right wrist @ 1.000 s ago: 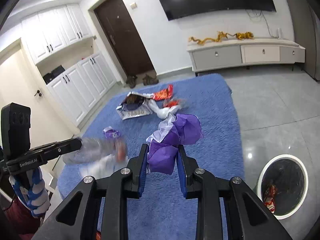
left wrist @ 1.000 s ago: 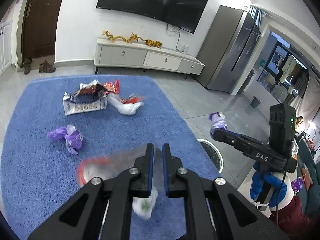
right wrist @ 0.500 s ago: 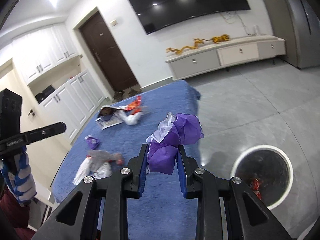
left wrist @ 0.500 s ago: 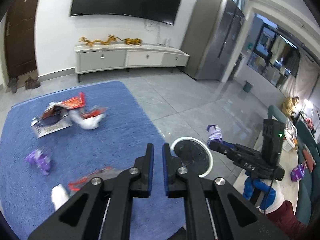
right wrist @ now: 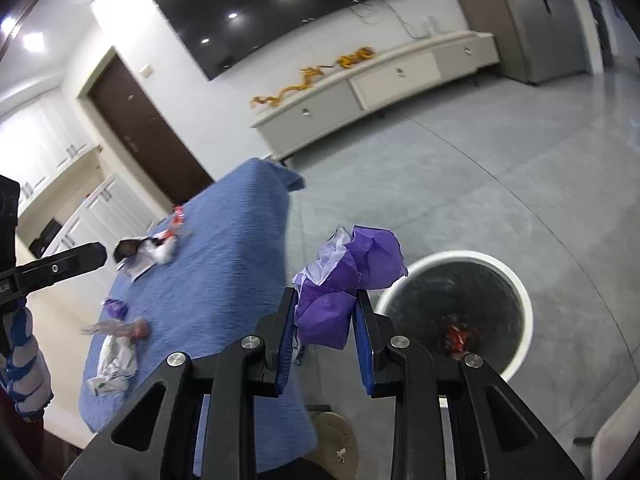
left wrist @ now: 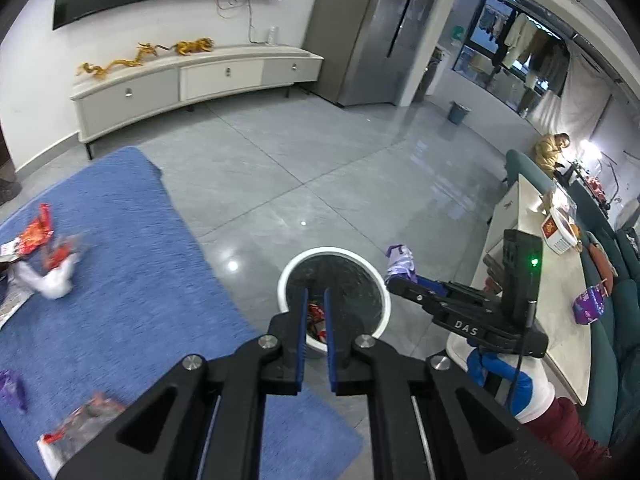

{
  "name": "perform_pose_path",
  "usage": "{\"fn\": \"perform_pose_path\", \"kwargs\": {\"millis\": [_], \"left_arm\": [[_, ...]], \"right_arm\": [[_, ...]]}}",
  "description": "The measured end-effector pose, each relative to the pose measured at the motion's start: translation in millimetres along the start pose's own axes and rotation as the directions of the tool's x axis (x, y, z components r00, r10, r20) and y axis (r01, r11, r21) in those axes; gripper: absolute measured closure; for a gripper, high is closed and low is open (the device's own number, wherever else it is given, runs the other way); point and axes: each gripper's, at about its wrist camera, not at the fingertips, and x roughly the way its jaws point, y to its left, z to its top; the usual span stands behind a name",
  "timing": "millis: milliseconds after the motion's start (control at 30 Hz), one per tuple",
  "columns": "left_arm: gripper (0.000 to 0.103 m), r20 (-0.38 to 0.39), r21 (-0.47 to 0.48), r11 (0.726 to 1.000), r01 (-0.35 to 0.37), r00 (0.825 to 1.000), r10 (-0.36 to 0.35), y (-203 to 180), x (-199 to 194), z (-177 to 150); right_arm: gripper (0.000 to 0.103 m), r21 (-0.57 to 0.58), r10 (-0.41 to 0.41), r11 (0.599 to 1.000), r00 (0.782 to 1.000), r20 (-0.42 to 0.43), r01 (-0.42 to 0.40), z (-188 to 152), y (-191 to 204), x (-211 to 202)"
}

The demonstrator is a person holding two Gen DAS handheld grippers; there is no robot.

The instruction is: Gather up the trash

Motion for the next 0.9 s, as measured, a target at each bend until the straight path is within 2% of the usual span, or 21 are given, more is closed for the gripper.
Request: {"fn": "perform_pose_path", "kwargs": {"millis": [67, 200, 400, 433, 500, 533, 567, 733, 900], "left_arm": [[0.095, -0.01, -0.01, 1.0, 0.006, 1.0, -0.006, 2, 6, -2], [0.094, -0.017, -0.016, 0.999, -0.032, 0.999, 0.032, 14, 4, -16], [0.093, -0.006, -0.099, 0.992, -0.073, 0.997, 0.073, 68, -34, -45], [0.092, -0.007, -0.112, 0.99, -0.088, 0.996, 0.088, 79, -41, -49], [0.077, -0.011, -0.141, 0.98, -0.139, 0.99, 0.139, 103, -57, -59], [0.059, -0.01, -0.151, 0.975, -0.164, 0.986, 0.165, 113, -64, -63], [0.05, -0.008, -0.166, 0.965, -0.201, 0.979, 0.203, 126, -72, -68], [0.05, -0.052, -0.176, 0.945, -0.275, 0.961, 0.27, 160, -81, -86], [0.05, -0.087, -0.095, 0.954, -0.283, 0.957, 0.276, 157, -77, -104]], "right_arm": [[0.076, 0.021, -0.007, 1.0, 1.0, -0.003, 0.007, -2, -12, 3], [0.076, 0.044, -0.015, 0.999, 1.0, -0.006, 0.016, -2, -26, 10], [0.076, 0.025, -0.014, 1.0, 1.0, -0.005, 0.014, -5, -18, 13], [0.076, 0.018, -0.012, 1.0, 1.0, -0.006, 0.012, -6, -18, 14], [0.076, 0.009, -0.008, 1.0, 1.0, -0.007, 0.008, -6, -14, 14], [0.076, 0.006, -0.004, 1.0, 1.0, -0.007, 0.004, -6, -11, 14], [0.076, 0.003, -0.001, 1.0, 1.0, -0.007, 0.001, -6, -10, 14], [0.076, -0.009, 0.009, 1.0, 1.0, -0.014, -0.009, -7, 0, 15], [0.076, -0.02, 0.005, 1.0, 1.0, -0.026, -0.006, -9, 7, 16]]}}
